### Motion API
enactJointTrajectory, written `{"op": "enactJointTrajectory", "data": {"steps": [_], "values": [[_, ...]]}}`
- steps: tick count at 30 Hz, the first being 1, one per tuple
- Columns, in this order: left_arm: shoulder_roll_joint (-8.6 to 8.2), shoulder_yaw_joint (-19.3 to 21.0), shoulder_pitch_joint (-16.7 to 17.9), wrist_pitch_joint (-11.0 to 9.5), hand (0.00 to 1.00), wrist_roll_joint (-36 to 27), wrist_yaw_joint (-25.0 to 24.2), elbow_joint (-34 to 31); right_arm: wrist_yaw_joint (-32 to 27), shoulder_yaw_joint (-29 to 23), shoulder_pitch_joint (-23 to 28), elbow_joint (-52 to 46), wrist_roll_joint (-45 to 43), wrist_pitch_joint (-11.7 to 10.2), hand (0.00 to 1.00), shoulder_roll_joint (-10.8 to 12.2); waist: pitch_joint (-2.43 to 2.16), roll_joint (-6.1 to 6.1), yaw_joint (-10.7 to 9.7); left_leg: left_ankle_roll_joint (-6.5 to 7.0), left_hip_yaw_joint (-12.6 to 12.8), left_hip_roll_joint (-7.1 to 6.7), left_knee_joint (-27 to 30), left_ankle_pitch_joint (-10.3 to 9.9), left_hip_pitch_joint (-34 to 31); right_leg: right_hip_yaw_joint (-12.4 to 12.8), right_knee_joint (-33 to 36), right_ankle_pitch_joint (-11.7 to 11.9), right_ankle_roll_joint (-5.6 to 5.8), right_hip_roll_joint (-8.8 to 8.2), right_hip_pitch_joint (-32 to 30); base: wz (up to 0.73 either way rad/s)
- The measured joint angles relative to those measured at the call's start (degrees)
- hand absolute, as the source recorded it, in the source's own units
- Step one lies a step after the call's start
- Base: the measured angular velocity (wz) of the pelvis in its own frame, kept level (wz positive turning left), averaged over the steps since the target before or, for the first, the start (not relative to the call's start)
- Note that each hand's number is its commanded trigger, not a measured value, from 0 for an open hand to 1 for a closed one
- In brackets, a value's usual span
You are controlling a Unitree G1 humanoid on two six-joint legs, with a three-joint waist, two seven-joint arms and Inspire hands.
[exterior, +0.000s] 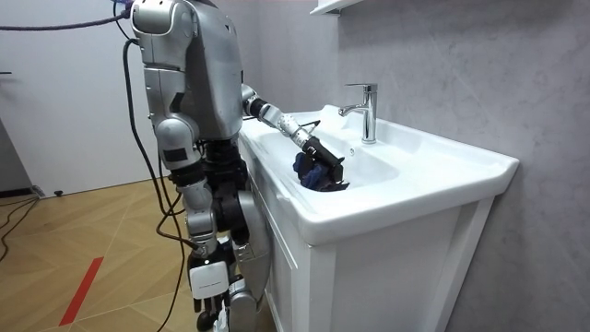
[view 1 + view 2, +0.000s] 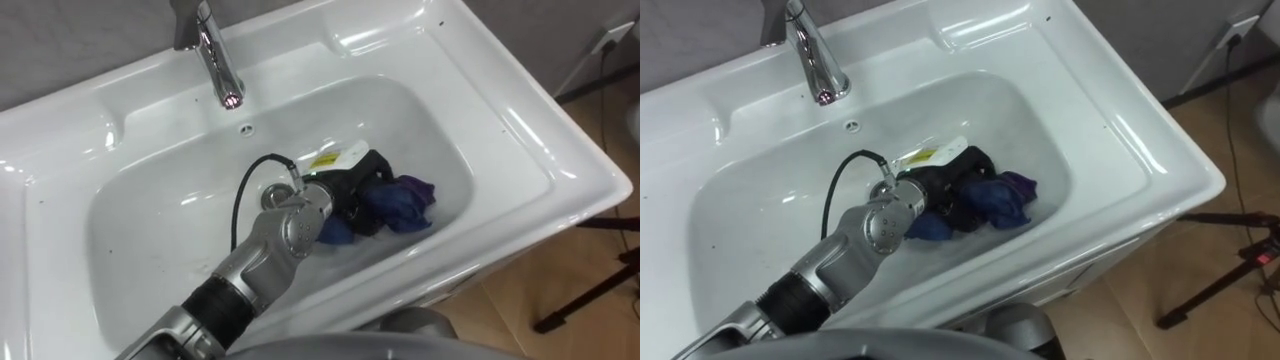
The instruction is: Wipe basin
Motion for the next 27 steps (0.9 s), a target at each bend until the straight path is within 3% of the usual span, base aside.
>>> {"op": "enactJointTrajectory", "data": {"steps": [8,17,23,27], "values": [[0.09,0.22,0.18,0.06,1.00,0.34,-0.02,0.55,0.42,0.00,0.19,0.21,-0.37,1.33,0.00,0.10,0.12,-0.94,0.30,0.01,-0.11,-0.02,-0.02,-0.01,0.26,0.31,0.08,-0.03,0.03,0.09,0.11,0.00],[0.52,3.80,2.81,-2.08,1.00,0.08,0.74,2.71,0.29,-2.40,1.61,-1.51,-2.42,2.94,0.00,0.24,-0.22,-1.87,1.98,0.01,0.68,0.20,-0.06,-0.01,0.80,0.80,0.10,0.23,-0.11,0.46,0.45,-0.04],[0.57,9.22,5.48,-2.50,1.00,0.36,0.78,4.62,0.63,-3.84,2.06,-3.28,-5.99,4.88,0.00,0.16,-0.73,-1.41,4.88,0.14,0.64,0.88,-0.09,-0.16,1.04,1.27,0.15,0.60,-0.66,1.35,0.63,-0.06],[0.55,11.51,7.17,-2.54,1.00,0.35,0.78,5.32,0.21,-4.60,2.22,-4.92,-6.99,4.92,0.00,-0.62,-1.18,-0.53,6.28,0.46,-0.26,1.42,-0.13,-0.76,0.85,-0.22,0.38,0.58,-0.92,1.59,0.76,0.15]]}}
